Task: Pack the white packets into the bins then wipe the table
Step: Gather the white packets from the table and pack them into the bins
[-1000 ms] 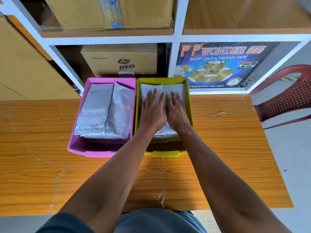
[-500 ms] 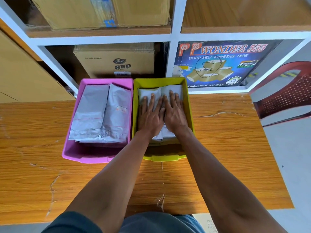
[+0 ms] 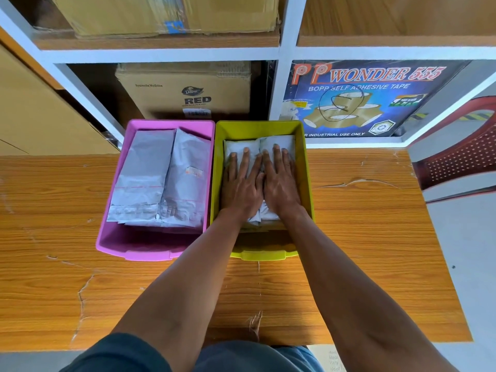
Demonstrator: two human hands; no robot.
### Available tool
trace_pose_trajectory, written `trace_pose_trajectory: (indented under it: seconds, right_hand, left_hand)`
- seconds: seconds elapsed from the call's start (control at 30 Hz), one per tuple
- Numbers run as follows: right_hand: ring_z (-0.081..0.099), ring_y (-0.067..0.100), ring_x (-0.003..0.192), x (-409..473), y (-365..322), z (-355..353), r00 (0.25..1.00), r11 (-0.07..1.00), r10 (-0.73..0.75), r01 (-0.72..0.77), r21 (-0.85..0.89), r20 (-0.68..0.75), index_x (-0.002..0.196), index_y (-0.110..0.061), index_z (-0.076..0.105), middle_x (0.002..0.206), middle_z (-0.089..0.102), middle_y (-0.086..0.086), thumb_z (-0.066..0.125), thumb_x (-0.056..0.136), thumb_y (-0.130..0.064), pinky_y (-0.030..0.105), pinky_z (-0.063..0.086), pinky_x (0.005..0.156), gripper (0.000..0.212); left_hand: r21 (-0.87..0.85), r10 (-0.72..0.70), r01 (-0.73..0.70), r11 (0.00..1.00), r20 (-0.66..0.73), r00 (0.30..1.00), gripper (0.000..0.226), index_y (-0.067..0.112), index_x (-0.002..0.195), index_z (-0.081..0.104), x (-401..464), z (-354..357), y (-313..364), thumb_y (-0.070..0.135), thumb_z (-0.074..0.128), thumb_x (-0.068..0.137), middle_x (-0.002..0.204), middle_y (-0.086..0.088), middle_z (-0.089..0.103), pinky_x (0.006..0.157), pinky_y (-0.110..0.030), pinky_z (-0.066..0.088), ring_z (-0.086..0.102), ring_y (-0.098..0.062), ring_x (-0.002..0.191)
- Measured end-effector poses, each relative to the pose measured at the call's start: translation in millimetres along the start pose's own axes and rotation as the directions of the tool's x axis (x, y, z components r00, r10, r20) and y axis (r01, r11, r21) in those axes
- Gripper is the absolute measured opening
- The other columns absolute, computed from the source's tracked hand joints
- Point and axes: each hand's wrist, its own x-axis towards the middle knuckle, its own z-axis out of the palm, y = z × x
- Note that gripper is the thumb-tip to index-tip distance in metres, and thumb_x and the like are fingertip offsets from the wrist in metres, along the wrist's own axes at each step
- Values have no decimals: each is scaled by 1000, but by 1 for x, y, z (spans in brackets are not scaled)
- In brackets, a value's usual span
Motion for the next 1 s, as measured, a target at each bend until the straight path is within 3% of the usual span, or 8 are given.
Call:
trace_pose_trajectory:
  seconds: [0.17, 0.3, 0.4, 0.5, 0.6, 0.7, 0.83, 1.0]
  right_hand:
    - [-4, 38, 161, 1, 0, 2, 1000, 1000, -4, 4, -3, -14, 167, -9, 17, 174, 3, 22, 40, 112, -24, 51, 1, 132, 61]
    - [-10, 36, 161, 3, -3, -5, 998, 999, 25, -23, -39, 58, 169, -13, 11, 174, -5, 19, 36, 113, -25, 52, -1, 131, 62]
    - [-10, 37, 161, 4, -7, -20, 996, 998, 52, -53, 18, 69, 168, -15, 13, 175, -5, 18, 37, 113, -23, 52, -2, 131, 61]
    - [15, 47, 157, -2, -16, -33, 998, 997, 64, -65, 50, 12, 154, 1, 43, 164, 26, 34, 47, 107, -12, 54, 17, 129, 49]
    - [53, 50, 131, -14, -25, -44, 983, 989, 91, -71, 130, -156, 122, 7, 63, 129, 61, 33, 54, 94, 4, 55, 49, 107, 31]
    - [65, 47, 106, -27, -42, -58, 971, 983, 103, -65, 173, -216, 119, 5, 68, 116, 68, 28, 55, 90, 5, 49, 58, 79, 32]
    - [64, 46, 101, -37, -69, -68, 969, 984, 109, -75, 161, -220, 127, -3, 67, 118, 68, 25, 55, 98, -6, 47, 53, 76, 32]
    - [64, 43, 105, -50, -121, -69, 970, 984, 100, -64, 165, -223, 127, -8, 65, 120, 66, 20, 53, 99, -11, 52, 57, 79, 31]
  left_hand:
    - [26, 0, -1, 1000, 55, 998, 65, 26, 171, 4, 6, 1, -3, 51, 2, 111, 178, -9, -5, 131, -56, 0, -13, -36, 162]
    - [27, 37, -43, 999, 194, 980, 81, 20, 170, 2, 15, 5, -11, 55, -24, 102, 178, -11, -1, 129, -60, 2, -12, -37, 162]
    - [-123, 8, 21, 992, 228, 974, 78, 18, 170, 7, 17, -15, -6, 55, -5, 103, 177, -11, 1, 131, -59, 3, -6, -35, 163]
    - [-170, 13, 22, 985, 203, 979, 72, 14, 169, 2, 4, -44, 4, 52, 16, 109, 177, -13, -4, 132, -54, 1, -11, -34, 163]
    - [-184, 34, -14, 983, 106, 994, 66, 8, 168, 10, -16, -71, 10, 31, 40, 113, 176, -17, 4, 132, -49, 8, -5, -36, 163]
    - [-188, 42, -45, 981, -17, 999, 63, 4, 163, 27, -36, -93, 7, 22, 51, 108, 172, -18, 24, 130, -48, 21, 12, -35, 162]
    - [-118, 3, -19, 993, -139, 990, 56, 7, 150, 47, -62, -115, -14, 23, 59, 98, 157, -14, 47, 123, -51, 34, 33, -35, 152]
    - [-74, -50, 32, 997, -260, 964, 48, 7, 141, 55, -105, -136, -62, 22, 57, 95, 141, -15, 59, 112, -53, 44, 48, -37, 138]
